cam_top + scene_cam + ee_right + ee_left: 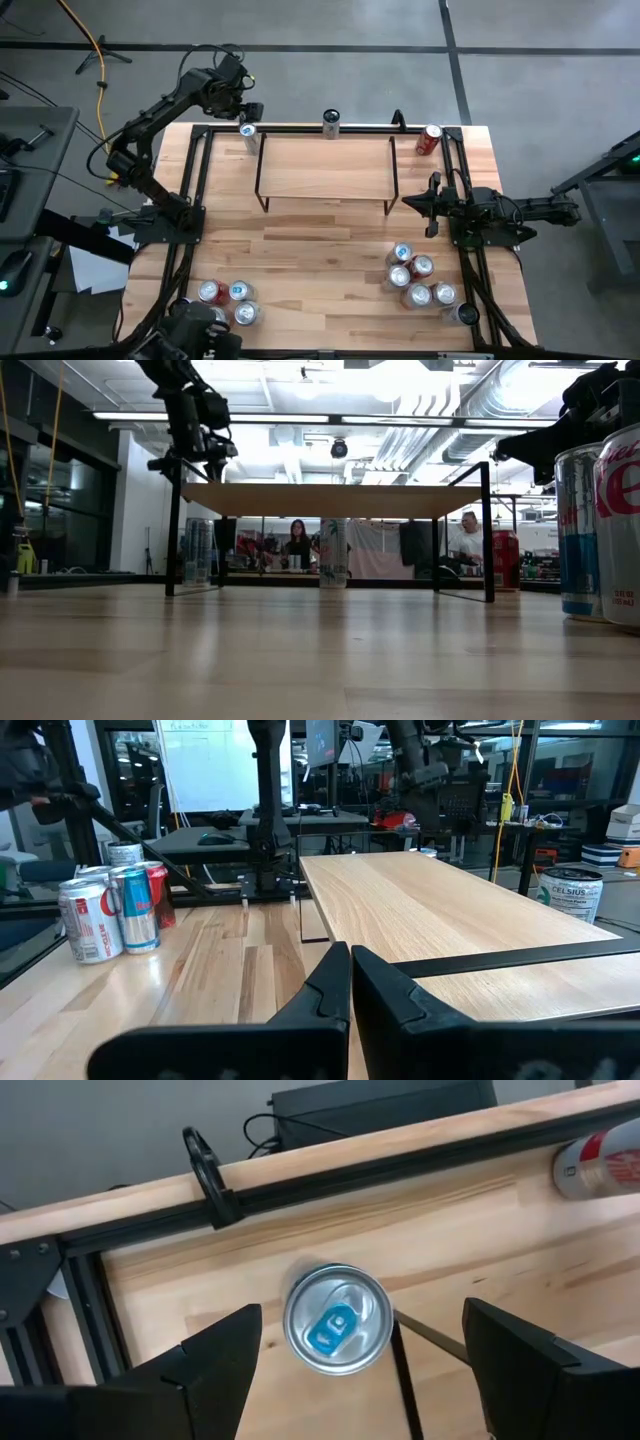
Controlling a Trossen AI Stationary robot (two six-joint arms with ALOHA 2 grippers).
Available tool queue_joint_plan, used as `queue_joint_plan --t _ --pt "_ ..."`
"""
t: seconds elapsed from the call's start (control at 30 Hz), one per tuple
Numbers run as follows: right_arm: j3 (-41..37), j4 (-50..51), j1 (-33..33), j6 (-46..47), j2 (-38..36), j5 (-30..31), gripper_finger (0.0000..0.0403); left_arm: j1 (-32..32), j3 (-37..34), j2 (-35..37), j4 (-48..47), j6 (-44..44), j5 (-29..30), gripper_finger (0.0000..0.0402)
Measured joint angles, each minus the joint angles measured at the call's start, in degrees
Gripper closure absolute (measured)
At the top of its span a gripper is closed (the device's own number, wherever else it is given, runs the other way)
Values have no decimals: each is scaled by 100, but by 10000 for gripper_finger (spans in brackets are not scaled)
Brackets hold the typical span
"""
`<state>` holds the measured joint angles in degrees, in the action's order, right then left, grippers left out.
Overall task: Place canned beverage on shelf
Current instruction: Put the top blue soda can on the shelf
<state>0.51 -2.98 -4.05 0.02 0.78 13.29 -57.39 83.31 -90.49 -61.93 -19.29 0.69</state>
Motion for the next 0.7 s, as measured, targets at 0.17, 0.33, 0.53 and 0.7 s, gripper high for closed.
queue_joint_plan --t 0.17,0.33,0.53,0.7 --pt "0 0 0 1 0 -1 402 0 -2 -226 -70 91 15 110" --pt "0 -1 0 1 0 1 402 2 -12 -448 -126 77 -1 110" --pt "0 0 0 0 0 0 402 2 -11 -622 -249 143 -4 110" --pt "0 0 0 1 0 -1 402 2 -11 -783 -445 149 6 110"
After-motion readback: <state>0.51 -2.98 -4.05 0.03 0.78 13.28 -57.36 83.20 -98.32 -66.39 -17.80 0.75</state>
